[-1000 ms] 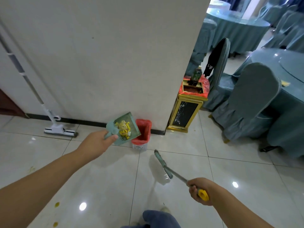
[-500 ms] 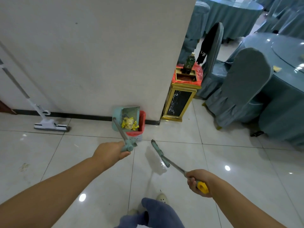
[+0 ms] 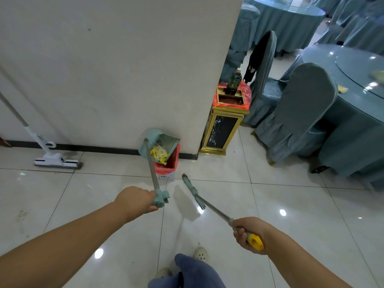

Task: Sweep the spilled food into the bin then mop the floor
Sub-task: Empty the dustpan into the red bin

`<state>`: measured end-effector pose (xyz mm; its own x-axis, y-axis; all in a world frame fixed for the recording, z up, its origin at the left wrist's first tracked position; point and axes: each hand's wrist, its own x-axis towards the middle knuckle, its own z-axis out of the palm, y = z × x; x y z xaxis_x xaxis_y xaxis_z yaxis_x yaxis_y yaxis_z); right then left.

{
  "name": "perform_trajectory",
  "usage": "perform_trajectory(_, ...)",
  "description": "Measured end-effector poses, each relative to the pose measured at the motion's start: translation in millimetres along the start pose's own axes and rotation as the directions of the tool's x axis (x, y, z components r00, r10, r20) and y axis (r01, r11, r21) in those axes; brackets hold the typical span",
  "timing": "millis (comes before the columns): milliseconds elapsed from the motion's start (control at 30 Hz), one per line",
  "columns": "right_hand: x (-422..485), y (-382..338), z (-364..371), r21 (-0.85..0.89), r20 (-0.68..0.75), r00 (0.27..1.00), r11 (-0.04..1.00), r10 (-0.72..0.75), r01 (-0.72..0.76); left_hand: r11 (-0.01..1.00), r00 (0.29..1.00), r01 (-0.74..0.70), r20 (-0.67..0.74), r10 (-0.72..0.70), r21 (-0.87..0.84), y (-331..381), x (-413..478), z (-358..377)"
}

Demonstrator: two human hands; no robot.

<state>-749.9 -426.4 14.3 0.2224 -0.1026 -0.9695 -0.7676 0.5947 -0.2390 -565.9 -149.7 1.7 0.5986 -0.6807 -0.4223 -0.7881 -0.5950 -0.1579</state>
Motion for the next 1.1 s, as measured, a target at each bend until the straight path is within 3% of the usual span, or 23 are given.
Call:
perform_trajectory(200,2.8,-2.5,6.8,0.019,0.003,1.0,0.999,0.026,-0.026,0.997,0.997,-0.067,0.041,0.065,0.036,-4.2,0.6,14.7)
perform_trajectory(500,4.9,-3.8,7.3,0.11,0.039,0.999,0.994,0.003,-0.007,0.98,0.969,-0.16,0.211,0.131,0.122,-3.1,4.9,29.1)
perform_trajectory(1100,7.4,-18.3,16.1,0.146,0.013,1.0,0.989,-0.018,0.016,0.974,0.97,-0.173,0.199,0.143,0.146,-23.5,-13.5,18.5)
